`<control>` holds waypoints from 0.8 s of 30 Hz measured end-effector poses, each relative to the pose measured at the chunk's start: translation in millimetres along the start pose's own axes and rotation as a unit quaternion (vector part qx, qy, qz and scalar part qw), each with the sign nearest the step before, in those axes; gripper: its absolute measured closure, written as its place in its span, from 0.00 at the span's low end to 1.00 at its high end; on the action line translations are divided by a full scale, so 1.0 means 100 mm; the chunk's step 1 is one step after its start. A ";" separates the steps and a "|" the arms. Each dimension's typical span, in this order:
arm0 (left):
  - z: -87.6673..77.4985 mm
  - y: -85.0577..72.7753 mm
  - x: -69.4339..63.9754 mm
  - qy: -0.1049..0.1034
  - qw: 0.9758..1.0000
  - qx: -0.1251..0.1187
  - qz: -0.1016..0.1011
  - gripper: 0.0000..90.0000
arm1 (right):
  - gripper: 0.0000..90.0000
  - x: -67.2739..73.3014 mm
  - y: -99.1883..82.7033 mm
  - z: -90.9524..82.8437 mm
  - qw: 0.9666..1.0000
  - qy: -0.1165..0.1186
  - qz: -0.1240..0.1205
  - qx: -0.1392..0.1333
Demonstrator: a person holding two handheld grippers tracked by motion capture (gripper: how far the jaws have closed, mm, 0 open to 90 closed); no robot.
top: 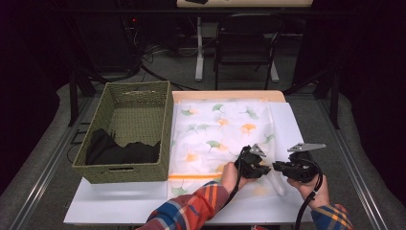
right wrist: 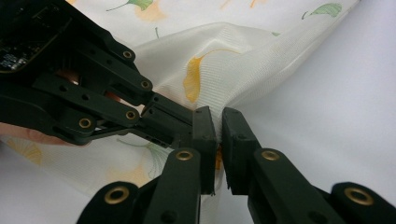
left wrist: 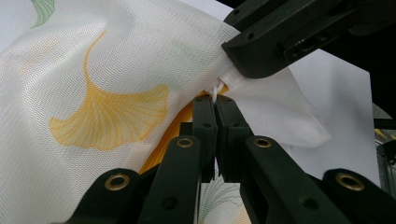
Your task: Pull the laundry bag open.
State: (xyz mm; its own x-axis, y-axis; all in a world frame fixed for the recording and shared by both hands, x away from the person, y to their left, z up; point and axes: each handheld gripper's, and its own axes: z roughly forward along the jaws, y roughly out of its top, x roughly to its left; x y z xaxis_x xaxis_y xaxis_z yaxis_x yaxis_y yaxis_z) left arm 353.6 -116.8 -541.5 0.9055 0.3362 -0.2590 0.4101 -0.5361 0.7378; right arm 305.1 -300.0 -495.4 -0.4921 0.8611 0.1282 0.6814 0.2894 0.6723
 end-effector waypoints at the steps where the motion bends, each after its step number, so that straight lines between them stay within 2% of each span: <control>1: 0.01 0.00 0.00 0.001 1.000 0.000 0.000 0.98 | 0.95 0.00 0.00 0.00 1.000 0.001 0.001 0.000; 4: 0.01 0.01 -0.02 0.005 1.000 0.010 0.000 0.99 | 0.95 0.01 0.00 0.01 1.000 0.002 0.001 0.002; 15: 0.01 0.02 -0.02 0.009 1.000 0.012 -0.007 1.00 | 0.95 0.02 0.00 0.00 1.000 -0.004 -0.005 0.004; 18: 0.00 0.02 -0.04 0.018 1.000 0.014 -0.009 1.00 | 0.95 0.03 0.00 0.00 1.000 -0.008 -0.003 0.005; 20: 0.01 0.02 -0.03 0.015 1.000 0.011 -0.020 1.00 | 0.95 0.03 0.00 0.00 1.000 -0.010 -0.005 0.004; 24: 0.00 0.03 -0.04 0.021 0.999 0.014 -0.021 1.00 | 0.95 0.03 0.00 -0.01 1.000 -0.009 -0.003 0.004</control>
State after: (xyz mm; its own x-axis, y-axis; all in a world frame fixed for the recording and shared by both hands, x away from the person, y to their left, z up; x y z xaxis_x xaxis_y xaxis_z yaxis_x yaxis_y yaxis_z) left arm 351.2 -119.4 -538.6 0.8826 0.3904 -0.2620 0.4503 -0.5418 0.7096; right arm 303.5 -297.9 -494.5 -0.4857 0.8670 0.1115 0.6832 0.2969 0.6671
